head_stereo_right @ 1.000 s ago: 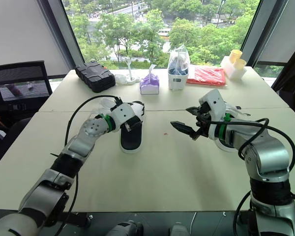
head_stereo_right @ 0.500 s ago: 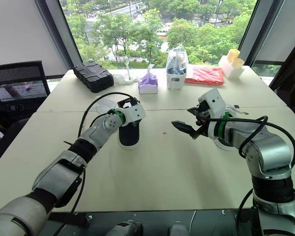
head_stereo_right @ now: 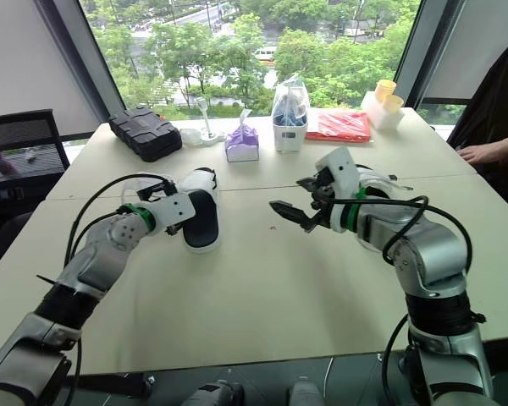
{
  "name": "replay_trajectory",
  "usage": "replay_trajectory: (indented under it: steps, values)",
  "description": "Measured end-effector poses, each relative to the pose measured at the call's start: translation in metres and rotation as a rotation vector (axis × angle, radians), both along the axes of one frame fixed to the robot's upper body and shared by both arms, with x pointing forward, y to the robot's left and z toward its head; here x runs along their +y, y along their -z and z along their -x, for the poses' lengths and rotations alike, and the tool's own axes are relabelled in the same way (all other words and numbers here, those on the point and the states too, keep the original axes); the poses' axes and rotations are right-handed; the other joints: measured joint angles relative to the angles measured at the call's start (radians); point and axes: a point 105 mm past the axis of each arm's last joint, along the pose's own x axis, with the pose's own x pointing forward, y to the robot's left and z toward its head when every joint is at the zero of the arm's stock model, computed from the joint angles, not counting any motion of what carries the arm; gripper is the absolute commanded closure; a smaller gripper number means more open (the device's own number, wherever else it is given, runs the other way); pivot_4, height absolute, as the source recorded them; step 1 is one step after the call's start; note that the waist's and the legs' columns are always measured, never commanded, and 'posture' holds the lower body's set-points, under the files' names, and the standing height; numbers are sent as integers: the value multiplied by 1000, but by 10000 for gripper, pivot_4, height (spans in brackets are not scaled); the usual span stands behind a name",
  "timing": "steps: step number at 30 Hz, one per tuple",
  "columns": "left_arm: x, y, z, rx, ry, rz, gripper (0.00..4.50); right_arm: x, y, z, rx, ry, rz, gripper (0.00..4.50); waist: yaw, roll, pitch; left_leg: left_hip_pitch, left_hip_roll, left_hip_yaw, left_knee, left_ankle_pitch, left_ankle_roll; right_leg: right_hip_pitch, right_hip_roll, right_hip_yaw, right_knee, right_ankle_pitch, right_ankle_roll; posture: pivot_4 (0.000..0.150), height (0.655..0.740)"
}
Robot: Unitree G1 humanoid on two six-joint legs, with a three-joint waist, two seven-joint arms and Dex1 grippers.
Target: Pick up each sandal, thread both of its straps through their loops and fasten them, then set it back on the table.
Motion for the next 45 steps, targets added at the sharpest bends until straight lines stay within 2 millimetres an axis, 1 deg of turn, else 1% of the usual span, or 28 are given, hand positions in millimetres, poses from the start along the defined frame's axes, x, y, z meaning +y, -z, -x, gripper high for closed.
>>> replay_trajectory:
  steps: [3, 6, 10, 14, 18, 21, 24, 26, 29, 31, 33, 36, 38, 42, 45]
  values:
    - [7, 2, -1, 10, -27, -15, 305, 4, -2, -3, -12, -13, -6, 0, 19, 0, 0, 0, -1, -1, 3, -1, 1, 2, 0, -1, -1, 0, 0, 1500, 7400]
    - [10, 3, -10, 5, -51, -26, 305, 9, 0, -3, -9, -26, -15, 0, 30, 0, 0, 0, -1, -1, 4, -1, 1, 3, 0, -1, -1, 0, 0, 1500, 7400]
    - [6, 2, -18, -14, -40, -24, 305, 11, 0, -4, -13, -29, -25, 0, 31, 0, 0, -1, -1, -1, 4, -1, 1, 3, 0, -1, -1, 0, 0, 1500, 7400]
    - [2, 3, -19, -12, -17, -19, 305, 11, 0, -5, -17, -23, -27, 0, 28, 0, 0, -1, -1, -1, 4, -1, 1, 2, -1, -1, 0, 0, 0, 1500, 7400]
    - [-6, 5, -5, 59, 34, 11, 305, 11, 0, -4, -18, -19, -28, 0, 21, 0, 0, -2, -1, -1, 4, -1, 1, 1, -1, -1, 0, 0, 0, 1500, 7400]
    - [-12, 1, 4, 93, 62, 40, 305, 12, 2, -3, -16, -20, -25, 0, 22, 0, 0, -2, -1, -1, 4, -1, 1, 0, -1, -1, 0, 0, 0, 1500, 7400]
    - [-14, -11, 10, 80, 76, 45, 305, 11, 2, -3, -17, -18, -22, 0, 23, 0, 0, -2, -1, -1, 4, -1, 1, 0, 0, -1, 0, 0, 0, 1500, 7400]
    - [-17, -20, 8, 52, 84, 45, 305, 12, 1, -2, -24, -22, -20, 0, 27, 0, 0, -3, -1, -1, 4, -1, 1, 0, 0, -1, 0, 0, 0, 1500, 7400]
    - [-20, -33, 0, 2, 88, 38, 305, 14, -1, 0, -35, -28, -17, 0, 30, 0, 0, -3, -1, -1, 5, -1, 1, 1, 0, -1, 0, 0, 0, 1500, 7400]
    - [-23, -34, -9, -16, 86, 27, 305, 14, -1, 0, -35, -28, -16, 0, 31, 0, 0, -3, -1, -1, 5, -1, 1, 1, 0, -2, 0, 0, 0, 1500, 7400]
    - [-28, -23, -19, -11, 88, 4, 305, 14, -2, 0, -36, -26, -13, 0, 31, 0, 0, -3, -1, -1, 5, 0, 0, 1, 0, -2, 0, 0, 0, 1500, 7400]
    - [-34, 1, -31, 10, 88, -20, 305, 13, -2, 0, -37, -19, -10, 0, 30, -1, 0, -3, -1, -1, 5, 0, 0, 1, 0, -2, 0, 0, 0, 1500, 7400]
    - [-38, 1, -38, -15, 93, -35, 305, 12, -2, -1, -38, -15, -9, 0, 30, -1, 0, -3, -1, -1, 5, 0, 0, 1, -1, -2, 0, 0, 0, 1500, 7400]
    - [-37, 1, -56, -88, 63, -108, 305, 12, -2, -1, -41, -4, -8, 0, 27, -1, 0, -3, -1, -1, 5, -1, 1, 1, 0, -2, 0, 0, 0, 1500, 7400]
    - [-37, 2, -65, -128, 39, -116, 305, 12, -3, -1, -48, 1, -8, 0, 25, -1, 0, -3, -1, -1, 6, -1, 1, 1, 0, -2, 1, 0, 0, 1500, 7400]
